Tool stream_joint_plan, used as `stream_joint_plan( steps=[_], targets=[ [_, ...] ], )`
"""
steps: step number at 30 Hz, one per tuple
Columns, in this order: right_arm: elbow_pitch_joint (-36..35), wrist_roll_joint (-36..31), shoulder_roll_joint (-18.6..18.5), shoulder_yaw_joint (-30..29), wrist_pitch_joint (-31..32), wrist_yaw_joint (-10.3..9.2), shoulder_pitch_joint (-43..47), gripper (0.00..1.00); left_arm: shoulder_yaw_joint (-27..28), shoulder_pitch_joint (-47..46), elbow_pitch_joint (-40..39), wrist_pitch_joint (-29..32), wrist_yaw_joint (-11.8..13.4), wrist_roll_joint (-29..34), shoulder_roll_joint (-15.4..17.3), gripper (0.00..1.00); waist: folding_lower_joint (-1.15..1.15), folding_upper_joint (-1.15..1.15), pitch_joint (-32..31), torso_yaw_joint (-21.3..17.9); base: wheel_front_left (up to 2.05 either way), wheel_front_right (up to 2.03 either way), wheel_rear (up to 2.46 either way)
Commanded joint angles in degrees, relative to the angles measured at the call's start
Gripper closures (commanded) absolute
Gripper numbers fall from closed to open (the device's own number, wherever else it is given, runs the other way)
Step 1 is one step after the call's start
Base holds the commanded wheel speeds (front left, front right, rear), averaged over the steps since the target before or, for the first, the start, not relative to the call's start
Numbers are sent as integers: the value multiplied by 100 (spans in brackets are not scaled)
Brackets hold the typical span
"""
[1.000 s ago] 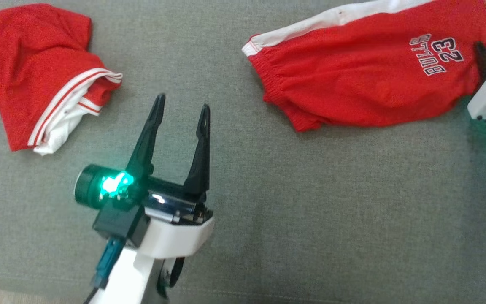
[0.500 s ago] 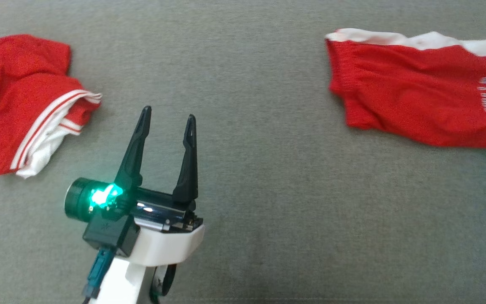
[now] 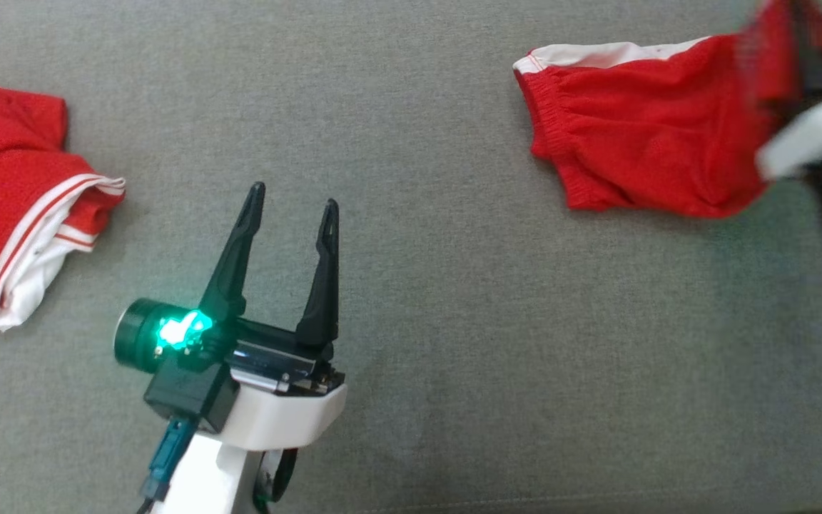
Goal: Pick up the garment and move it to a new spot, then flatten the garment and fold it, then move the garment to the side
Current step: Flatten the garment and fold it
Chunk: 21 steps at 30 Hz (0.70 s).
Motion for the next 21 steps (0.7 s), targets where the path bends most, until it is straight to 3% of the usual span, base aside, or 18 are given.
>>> stream_joint_plan(
  steps=[1, 5, 6, 7, 11, 17, 21],
  targets=[
    [-497, -123, 164, 182, 149, -4, 72, 100, 159, -62, -148, -23, -26, 58, -16, 0, 0, 0, -3, 38, 0, 0, 0],
    [-1439, -174, 654, 786, 815, -4, 519, 100, 85, -69, -61, -23, -87, 37, -18, 0, 0, 0, -58, 187, 0, 0, 0],
    [-1591, -170, 747, 928, 982, -4, 670, 66, 64, -71, -38, -23, -101, 26, -19, 0, 0, 0, -77, 236, 0, 0, 0],
    [-1721, -188, 823, 1012, 1080, -4, 813, 0, 44, -72, -16, -23, -107, 16, -19, 0, 0, 0, -104, 289, 0, 0, 0],
    [-2057, -423, 1042, 777, 919, -4, 1388, 0, -4, 2, 46, -23, -52, -76, -21, 0, 0, 0, -363, 450, 0, 0, 0],
    [-2332, -1166, 1405, -441, -207, -4, 2348, 0, -21, 331, 160, -23, 29, -182, -22, 0, 0, 0, -946, 537, 0, 0, 0],
    [-2289, -1515, 1437, -826, -948, -4, 3224, 0, 139, 704, 332, -23, 167, -212, -22, 0, 0, 0, -1491, 494, 0, 0, 0]
  ],
)
